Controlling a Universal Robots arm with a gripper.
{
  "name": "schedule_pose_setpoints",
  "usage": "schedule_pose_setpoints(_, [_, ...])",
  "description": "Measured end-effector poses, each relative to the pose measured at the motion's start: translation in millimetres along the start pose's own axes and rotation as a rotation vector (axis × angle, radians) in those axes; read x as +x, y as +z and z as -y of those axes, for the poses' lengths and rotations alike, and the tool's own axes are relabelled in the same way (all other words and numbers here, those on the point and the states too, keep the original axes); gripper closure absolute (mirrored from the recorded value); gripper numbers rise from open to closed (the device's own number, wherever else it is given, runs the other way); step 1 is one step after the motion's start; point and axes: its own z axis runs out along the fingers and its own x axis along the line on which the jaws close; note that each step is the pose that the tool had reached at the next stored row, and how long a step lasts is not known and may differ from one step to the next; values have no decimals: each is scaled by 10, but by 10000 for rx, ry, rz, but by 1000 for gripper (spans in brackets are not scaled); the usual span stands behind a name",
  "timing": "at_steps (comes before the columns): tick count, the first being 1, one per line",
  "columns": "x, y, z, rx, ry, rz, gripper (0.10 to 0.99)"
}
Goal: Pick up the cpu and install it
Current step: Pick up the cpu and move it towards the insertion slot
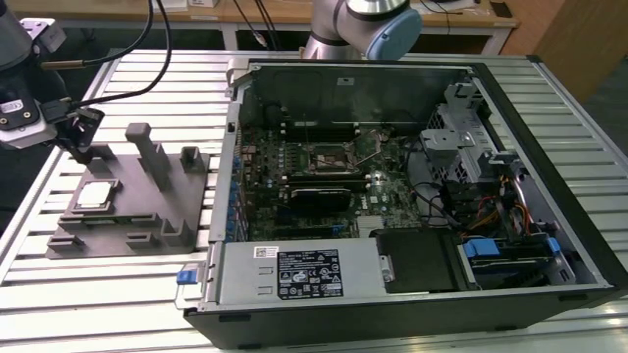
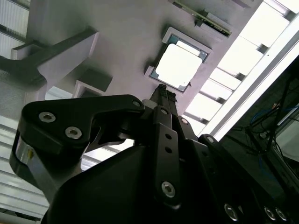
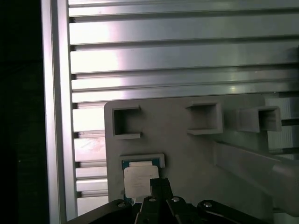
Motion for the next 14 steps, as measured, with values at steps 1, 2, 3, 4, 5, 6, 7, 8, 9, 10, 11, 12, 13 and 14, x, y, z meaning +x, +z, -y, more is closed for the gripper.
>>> schedule_pose_setpoints(1, [0,6,6,0,0,0,980])
schedule_pose_setpoints(2, [0,11,13,0,0,-1,980])
schedule_pose_setpoints(3, [1,19,20,-1,0,0,980])
schedule_pose_setpoints(4, [1,25,27,0,0,1,980])
schedule_pose_setpoints(5, [1,32,33,-1,0,1,980])
schedule_pose_setpoints(6, [1,39,39,-1,0,1,980])
schedule_pose_setpoints(7, [2,46,45,0,0,1,980])
schedule_pose_setpoints(8, [2,52,51,0,0,0,980])
schedule_pose_setpoints(9, [3,60,56,-2,0,1,980])
schedule_pose_setpoints(10, [3,66,61,-1,0,1,980])
schedule_pose_setpoints(11, [3,71,66,0,0,0,980])
schedule_pose_setpoints(12, [3,76,72,0,0,0,980])
schedule_pose_setpoints(13, [3,82,78,0,0,0,980])
schedule_pose_setpoints(14, [2,88,84,-1,0,0,980])
